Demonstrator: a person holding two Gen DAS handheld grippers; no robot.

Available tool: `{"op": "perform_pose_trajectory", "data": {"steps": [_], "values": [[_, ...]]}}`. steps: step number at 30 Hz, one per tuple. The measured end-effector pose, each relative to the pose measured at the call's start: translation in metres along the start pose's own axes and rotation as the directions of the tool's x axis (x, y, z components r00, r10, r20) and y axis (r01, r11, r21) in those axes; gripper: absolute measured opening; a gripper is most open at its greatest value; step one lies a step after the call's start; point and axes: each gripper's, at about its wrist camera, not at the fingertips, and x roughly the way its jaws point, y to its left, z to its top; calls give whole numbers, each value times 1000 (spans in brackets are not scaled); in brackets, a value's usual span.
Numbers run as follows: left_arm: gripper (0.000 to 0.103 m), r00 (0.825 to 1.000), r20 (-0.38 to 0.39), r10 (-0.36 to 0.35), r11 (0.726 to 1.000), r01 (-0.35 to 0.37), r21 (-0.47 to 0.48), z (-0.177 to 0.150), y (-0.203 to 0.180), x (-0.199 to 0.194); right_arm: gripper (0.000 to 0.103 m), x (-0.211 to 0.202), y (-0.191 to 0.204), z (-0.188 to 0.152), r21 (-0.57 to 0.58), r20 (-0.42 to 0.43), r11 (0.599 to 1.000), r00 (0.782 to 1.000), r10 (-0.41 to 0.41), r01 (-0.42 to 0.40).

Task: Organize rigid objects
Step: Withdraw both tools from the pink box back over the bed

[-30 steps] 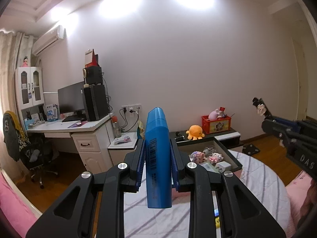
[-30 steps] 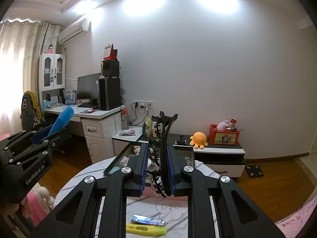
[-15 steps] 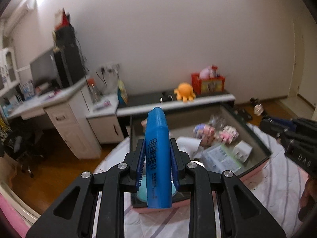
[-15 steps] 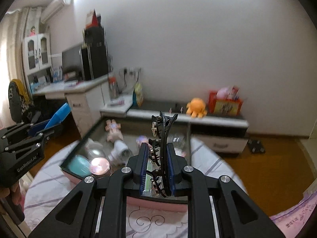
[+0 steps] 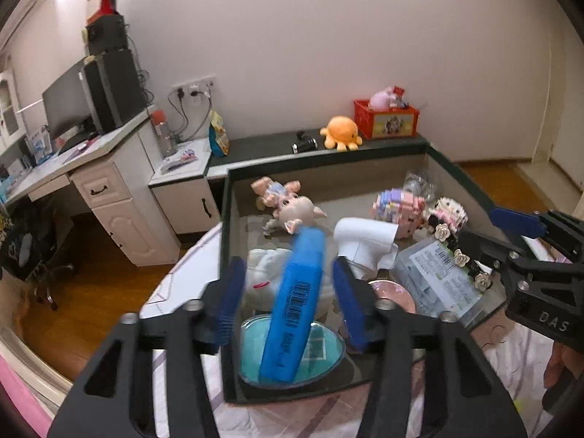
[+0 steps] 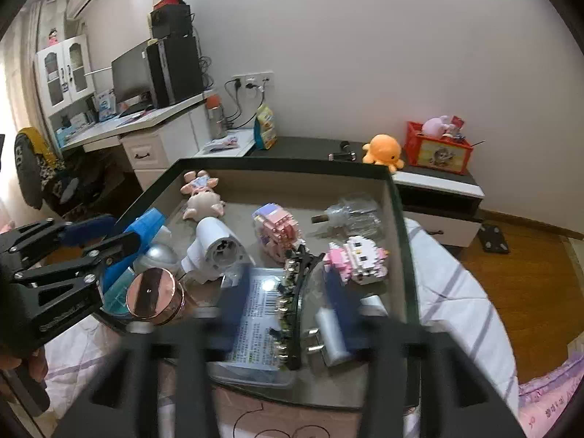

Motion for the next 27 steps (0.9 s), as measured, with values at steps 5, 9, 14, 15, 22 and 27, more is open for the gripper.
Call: {"op": "perform_pose_trajectory", "data": {"steps": [5, 9, 14, 15, 22, 27], "values": [[80, 997, 74, 17, 1000, -16, -20, -5, 8, -45, 67, -43, 3, 2, 21, 72, 1000, 997, 3, -4], [97, 984, 171, 49, 998, -42, -43, -19, 13, -105, 83, -95, 13, -3, 31, 160, 999, 987, 4, -9], [103, 947, 314, 64, 995, -35, -97, -46, 11, -185, 91, -162, 35, -21, 19, 270, 999, 963, -30, 25], [103, 942, 330, 64, 994, -32, -101, -50, 10, -196, 102, -176, 40, -26, 21, 293, 999, 955, -40, 35], [103, 891, 436, 124, 991, -90, -99, -91, -12, -275, 103, -250, 69, -67, 36, 418, 994, 902, -109, 104], [103, 853, 473, 220, 975, -190, -111, -112, -26, -310, 103, -275, 79, -84, 52, 439, 989, 887, -144, 135]]}}
